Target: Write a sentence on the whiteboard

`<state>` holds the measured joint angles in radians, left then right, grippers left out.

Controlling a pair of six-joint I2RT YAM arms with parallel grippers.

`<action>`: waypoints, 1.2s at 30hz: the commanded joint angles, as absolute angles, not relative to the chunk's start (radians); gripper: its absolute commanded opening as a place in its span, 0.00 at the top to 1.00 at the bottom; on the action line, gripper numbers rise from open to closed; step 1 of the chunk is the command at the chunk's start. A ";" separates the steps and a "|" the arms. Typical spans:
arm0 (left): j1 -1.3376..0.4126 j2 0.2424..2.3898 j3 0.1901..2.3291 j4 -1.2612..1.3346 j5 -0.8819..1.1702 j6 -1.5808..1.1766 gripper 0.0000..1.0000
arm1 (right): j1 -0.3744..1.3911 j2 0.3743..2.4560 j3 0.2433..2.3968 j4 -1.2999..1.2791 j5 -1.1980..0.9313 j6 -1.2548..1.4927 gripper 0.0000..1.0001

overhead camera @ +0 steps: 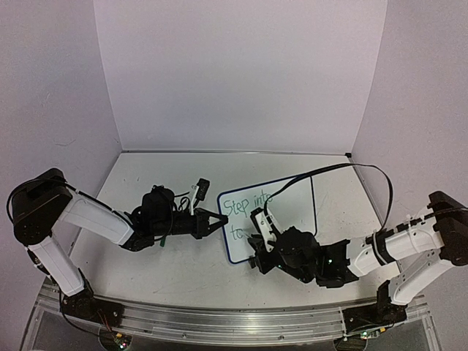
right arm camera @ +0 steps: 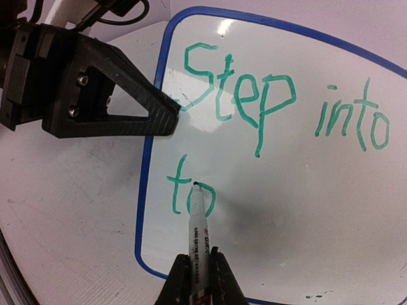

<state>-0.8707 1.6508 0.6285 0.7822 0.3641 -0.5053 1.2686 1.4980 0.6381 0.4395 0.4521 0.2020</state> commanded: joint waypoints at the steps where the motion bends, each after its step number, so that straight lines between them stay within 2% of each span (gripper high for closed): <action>1: -0.877 1.645 0.630 0.738 0.340 -0.502 1.00 | 1.264 1.513 0.664 0.451 0.441 0.193 1.00; 11: -0.877 1.644 0.630 0.737 0.337 -0.502 1.00 | 1.263 1.336 0.558 0.466 0.495 0.208 1.00; 36: -0.877 1.652 0.640 0.737 0.346 -0.500 1.00 | 1.246 1.445 0.620 0.495 0.456 0.167 1.00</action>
